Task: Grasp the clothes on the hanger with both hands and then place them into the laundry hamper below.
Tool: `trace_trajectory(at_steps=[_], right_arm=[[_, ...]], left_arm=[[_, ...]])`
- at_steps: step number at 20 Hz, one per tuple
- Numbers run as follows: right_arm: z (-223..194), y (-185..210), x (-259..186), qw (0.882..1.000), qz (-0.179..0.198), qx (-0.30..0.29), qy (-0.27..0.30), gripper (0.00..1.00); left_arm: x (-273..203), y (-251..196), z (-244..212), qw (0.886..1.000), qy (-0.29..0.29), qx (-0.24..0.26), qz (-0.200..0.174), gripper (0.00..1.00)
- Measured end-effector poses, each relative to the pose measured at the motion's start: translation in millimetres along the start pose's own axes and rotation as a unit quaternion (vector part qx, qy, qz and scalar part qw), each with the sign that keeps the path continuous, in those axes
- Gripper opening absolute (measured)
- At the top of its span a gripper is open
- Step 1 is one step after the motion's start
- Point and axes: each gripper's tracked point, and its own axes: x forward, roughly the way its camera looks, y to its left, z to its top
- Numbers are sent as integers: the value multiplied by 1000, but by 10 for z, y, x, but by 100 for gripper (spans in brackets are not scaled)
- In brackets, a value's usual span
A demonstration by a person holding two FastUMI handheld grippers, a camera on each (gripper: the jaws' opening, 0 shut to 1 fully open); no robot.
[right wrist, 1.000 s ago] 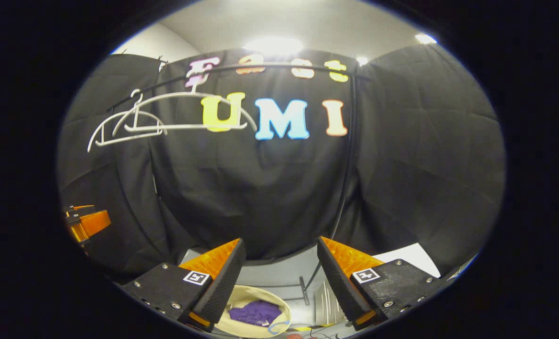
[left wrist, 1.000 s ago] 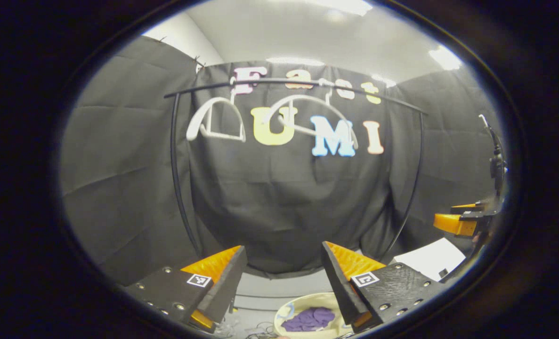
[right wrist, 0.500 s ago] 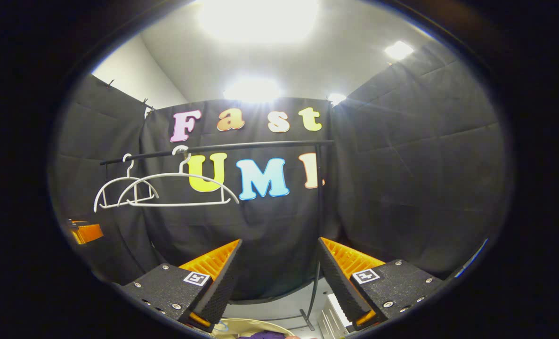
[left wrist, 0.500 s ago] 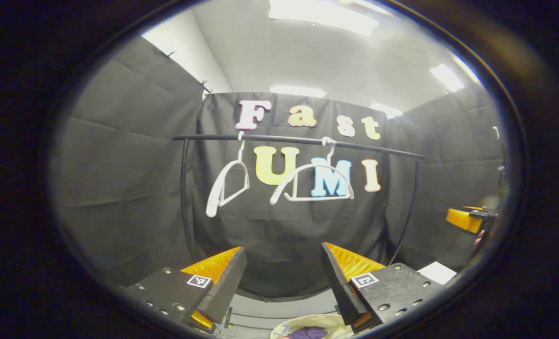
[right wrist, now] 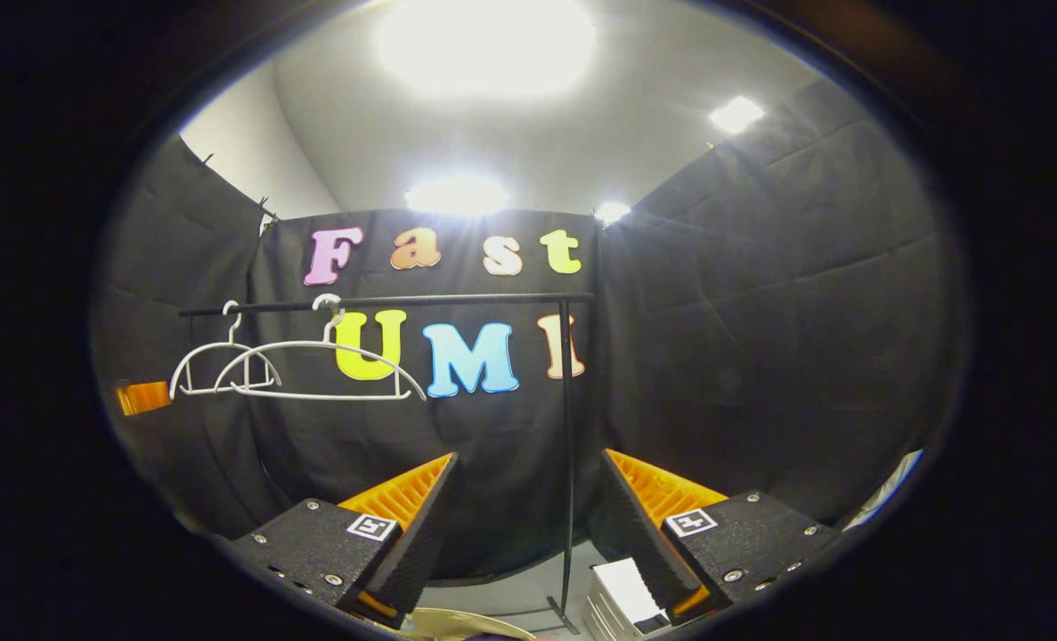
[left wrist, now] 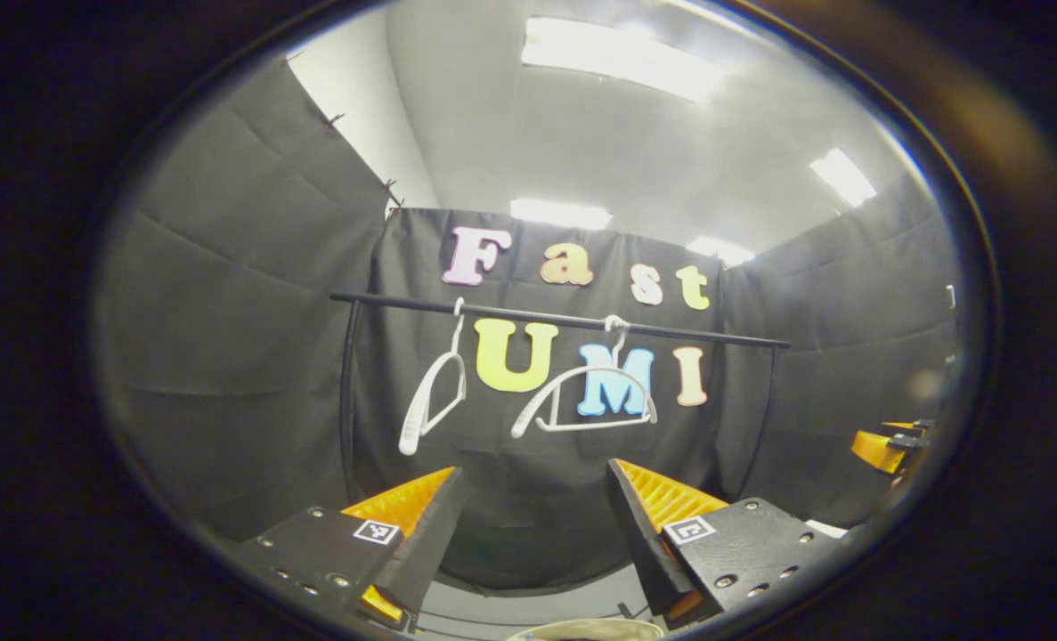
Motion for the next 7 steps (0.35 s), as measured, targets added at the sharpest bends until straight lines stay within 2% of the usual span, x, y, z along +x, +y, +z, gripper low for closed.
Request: trace_trajectory(at_steps=[1, 2, 5, 7], right_arm=[[19, 48, 5, 1000, 4, 4, -3, 94], [32, 107, 22, 1000, 10, 4, -3, 94], [21, 136, 39, 1000, 18, -8, 3, 94], [33, 165, 22, 1000, 24, -7, 5, 94]], left_arm=[[8, -17, -8, 1000, -2, -2, 0, 95], [19, -46, -22, 1000, 0, -4, -2, 91], [32, -62, -52, 1000, 7, -4, 3, 94], [24, -49, -71, 1000, 3, 1, 9, 91]])
